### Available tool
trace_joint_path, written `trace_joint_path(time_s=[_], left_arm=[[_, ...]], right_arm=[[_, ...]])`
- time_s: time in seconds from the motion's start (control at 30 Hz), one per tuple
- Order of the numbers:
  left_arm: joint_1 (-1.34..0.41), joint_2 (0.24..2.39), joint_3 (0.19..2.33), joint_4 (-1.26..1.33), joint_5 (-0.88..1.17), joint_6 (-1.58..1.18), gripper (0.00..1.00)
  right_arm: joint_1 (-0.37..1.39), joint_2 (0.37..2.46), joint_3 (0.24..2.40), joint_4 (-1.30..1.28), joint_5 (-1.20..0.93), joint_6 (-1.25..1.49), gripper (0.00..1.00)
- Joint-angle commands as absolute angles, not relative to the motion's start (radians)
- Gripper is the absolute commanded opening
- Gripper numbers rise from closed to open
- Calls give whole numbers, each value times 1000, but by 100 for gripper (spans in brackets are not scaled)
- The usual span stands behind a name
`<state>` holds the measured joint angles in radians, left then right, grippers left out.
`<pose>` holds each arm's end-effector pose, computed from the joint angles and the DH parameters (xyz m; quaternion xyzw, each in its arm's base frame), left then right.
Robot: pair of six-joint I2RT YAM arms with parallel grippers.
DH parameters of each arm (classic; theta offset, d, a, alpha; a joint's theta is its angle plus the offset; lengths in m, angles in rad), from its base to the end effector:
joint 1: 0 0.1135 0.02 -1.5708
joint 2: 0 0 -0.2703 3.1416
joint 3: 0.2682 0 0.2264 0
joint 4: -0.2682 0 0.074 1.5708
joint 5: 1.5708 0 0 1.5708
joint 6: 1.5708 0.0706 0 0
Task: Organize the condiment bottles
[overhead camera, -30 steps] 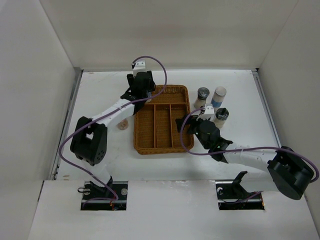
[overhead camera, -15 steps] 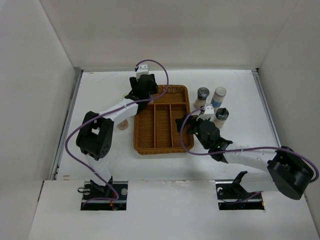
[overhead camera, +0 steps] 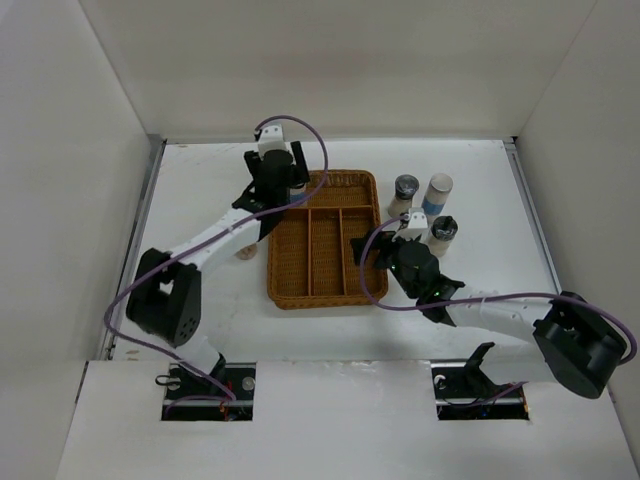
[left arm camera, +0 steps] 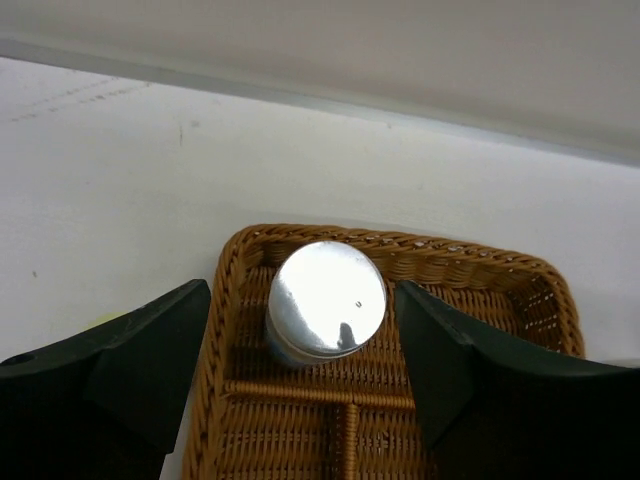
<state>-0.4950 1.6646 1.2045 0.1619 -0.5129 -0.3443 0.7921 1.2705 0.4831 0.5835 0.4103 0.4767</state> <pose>0.3659 -0.1582 0.2996 -0.0917 0.7871 -0.0479 0.6080 0.2114 0.1742 0.2313 0.0078 0.7699 0.2392 0.5916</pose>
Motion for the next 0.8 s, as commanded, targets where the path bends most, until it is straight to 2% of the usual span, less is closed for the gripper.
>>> trace_joint_path(time_s=[0.0, 0.1, 0.17, 0.4, 0.77], left_arm=[[-466, 1494, 1122, 244, -545, -350, 71], [-438, 1410, 1033, 236, -557, -371, 59], [-418, 1381, 980, 232, -552, -386, 55], [-357, 1417, 940, 170, -495, -434, 56], [-318, 1581, 992, 163, -459, -426, 58]], right_arm=[[788, 1275, 503, 617, 402, 486, 100], [785, 1285, 502, 620, 399, 494, 100], [786, 1289, 506, 615, 399, 492, 100], [786, 1301, 512, 618, 397, 486, 100], [788, 1313, 520, 615, 393, 482, 100]])
